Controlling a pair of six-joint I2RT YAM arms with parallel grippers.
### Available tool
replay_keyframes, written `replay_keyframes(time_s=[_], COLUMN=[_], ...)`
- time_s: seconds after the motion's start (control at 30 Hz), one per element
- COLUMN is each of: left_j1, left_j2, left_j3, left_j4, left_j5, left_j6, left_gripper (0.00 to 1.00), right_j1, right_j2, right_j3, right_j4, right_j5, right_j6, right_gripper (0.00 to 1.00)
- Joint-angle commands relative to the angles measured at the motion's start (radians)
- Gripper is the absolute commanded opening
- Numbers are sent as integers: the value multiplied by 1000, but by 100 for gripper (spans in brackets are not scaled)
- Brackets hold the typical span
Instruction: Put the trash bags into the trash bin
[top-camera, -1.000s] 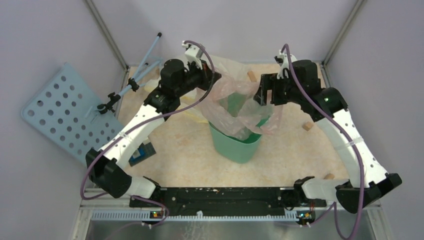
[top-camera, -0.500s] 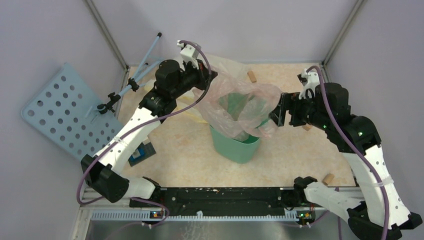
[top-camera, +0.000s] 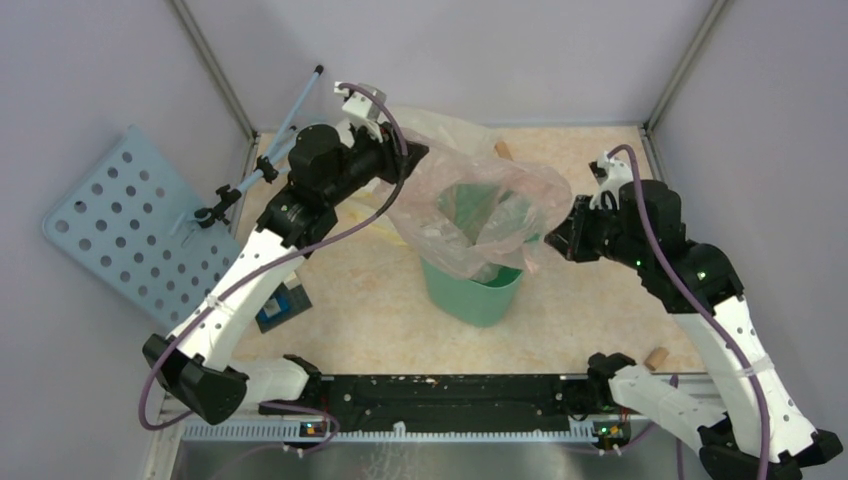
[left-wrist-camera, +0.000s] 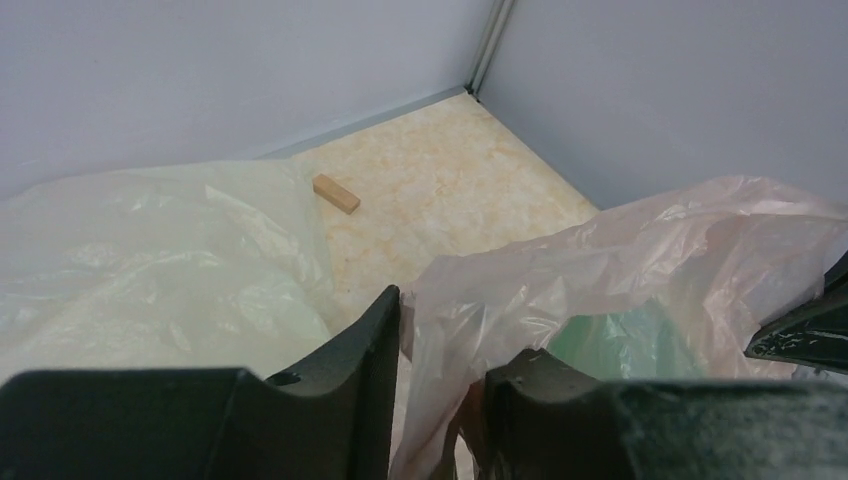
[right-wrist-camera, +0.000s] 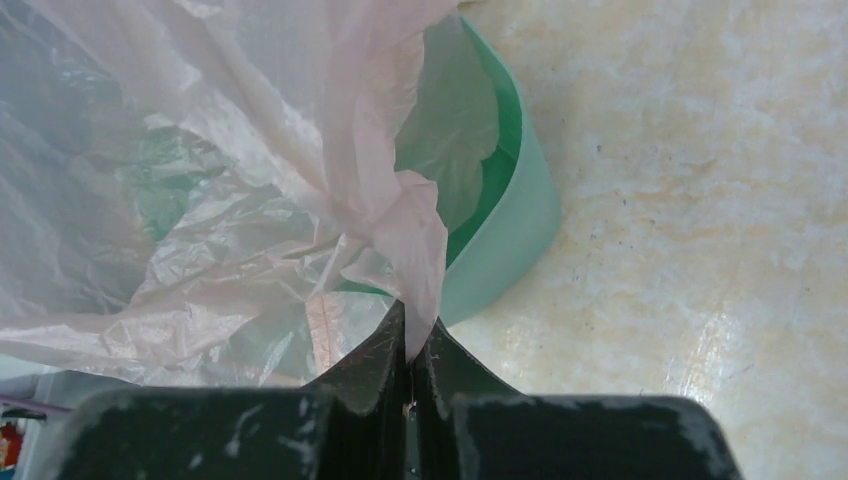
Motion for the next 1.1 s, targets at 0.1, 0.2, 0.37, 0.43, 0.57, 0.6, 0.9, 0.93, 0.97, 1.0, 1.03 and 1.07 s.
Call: replay_keyframes(time_s=[0.1, 0.2, 0.37, 0.43, 0.57, 0.6, 0.9, 0.93, 0.97, 1.0, 1.03, 1.07], left_j1=[0, 0, 1, 0, 0, 0, 0, 1, 0, 0, 0, 0], left_j2=[-77, -111, -173, -195, -233, -241, -201, -198, -199, -202, -204, -207], left_j3=[32, 45, 46, 56, 89, 98, 273, 281, 285, 288, 288, 289], left_j4=[-122, -210, -298, -335, -406, -422, -639, -647, -650, -644, -635, -624], left_j5=[-113, -148, -125, -111, -126, -137, -272, -288, -295, -283, -259, -223], left_j6=[73, 108, 131, 134, 145, 151, 178, 181, 183, 180, 177, 170], left_gripper=[40, 47, 73, 84, 97, 98, 99, 99, 99, 99, 99, 99], right_j1=[-3, -4, -3, -4, -4, -4, -3, -3, -3, -3, -4, -4], right_j2=[-33, -33, -32, -32, -33, -32, -34, -34, -36, -36, -38, -40], right_j3=[32, 36, 30, 29, 29, 28, 26, 23, 23, 21, 19, 17], right_j4=[42, 16, -9, -14, -20, -21, -28, -28, -28, -27, -27, -28], right_j5=[14, 46, 82, 90, 92, 92, 100, 100, 100, 100, 100, 100], right_j6=[26, 8, -16, -20, -33, -35, -54, -54, -55, -55, -56, -56], right_gripper=[0, 0, 0, 0, 0, 0, 0, 0, 0, 0, 0, 0])
